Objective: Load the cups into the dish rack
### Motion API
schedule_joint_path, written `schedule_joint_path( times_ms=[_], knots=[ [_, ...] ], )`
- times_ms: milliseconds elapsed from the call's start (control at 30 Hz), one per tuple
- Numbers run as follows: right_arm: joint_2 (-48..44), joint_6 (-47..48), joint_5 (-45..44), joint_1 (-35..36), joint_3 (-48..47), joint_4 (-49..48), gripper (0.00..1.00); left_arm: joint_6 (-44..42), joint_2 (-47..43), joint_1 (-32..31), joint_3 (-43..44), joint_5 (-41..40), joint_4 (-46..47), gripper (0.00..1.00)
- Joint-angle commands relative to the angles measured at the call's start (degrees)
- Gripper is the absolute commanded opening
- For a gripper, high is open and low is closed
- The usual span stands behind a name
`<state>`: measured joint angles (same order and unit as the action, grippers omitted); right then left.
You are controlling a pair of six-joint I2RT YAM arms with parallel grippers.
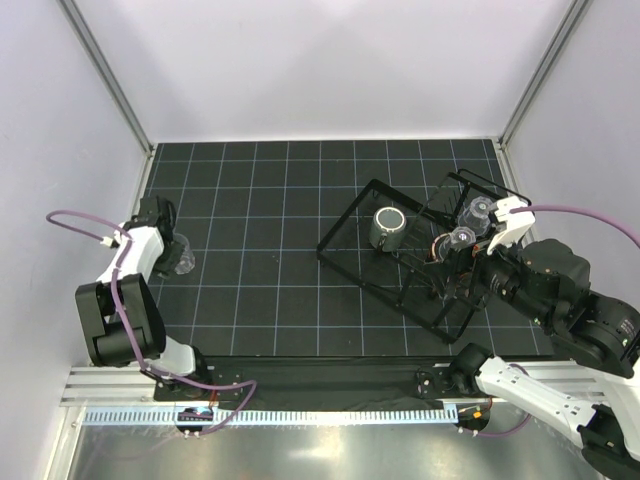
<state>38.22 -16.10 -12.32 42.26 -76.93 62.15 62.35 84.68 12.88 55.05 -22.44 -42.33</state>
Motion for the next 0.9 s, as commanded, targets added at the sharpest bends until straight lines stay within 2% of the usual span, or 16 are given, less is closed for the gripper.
schedule_joint_path(
  times_ms=[0, 33, 133, 167, 267, 400, 533, 667, 867],
  knots=[
    [0.45, 1.24, -0.25, 0.28, -0.42, -1.15, 1.0, -1.0, -0.48, 0.39, 0.15, 1.96, 2.86, 0.48],
    [0.8, 1.33, -0.25, 0.28, -0.24, -1.24, 1.0, -1.35, -0.83, 0.39, 0.06, 2.04, 2.78, 0.45],
    [1.51, 1.24, 0.27, 0.28, 0.11, -1.59, 1.0, -3.37, -2.24, 0.3, -0.12, 2.57, 2.78, 0.3],
    [2.12, 1.42, 0.45, 0.28, 0.2, -1.85, 1.0, -4.24, -2.77, 0.39, -0.2, 2.92, 2.69, 0.18],
    [3.17, 1.59, 0.63, 0.28, 0.11, -2.73, 1.0, -6.71, -4.35, 0.12, -0.47, 5.38, 2.07, 0.0],
    [5.54, 2.12, 0.98, 0.28, -0.94, -3.44, 1.0, -9.17, -7.77, -3.29, -2.04, 8.02, 1.19, 0.0],
    [8.27, 2.65, 4.83, 0.28, -1.74, -4.75, 1.0, -9.7, -13.56, -9.97, -5.56, 12.75, 1.37, 0.0],
    [11.43, 2.12, 9.31, 0.28, -2.09, -7.12, 1.0, -7.77, -17.87, -23.74, -8.9, 12.94, 1.28, 0.01],
    [18.37, 1.69, 11.44, 2.82, -4.19, -8.27, 1.0, -0.22, -20.79, -36.51, -14.26, 14.17, 1.46, 0.0]
  ],
)
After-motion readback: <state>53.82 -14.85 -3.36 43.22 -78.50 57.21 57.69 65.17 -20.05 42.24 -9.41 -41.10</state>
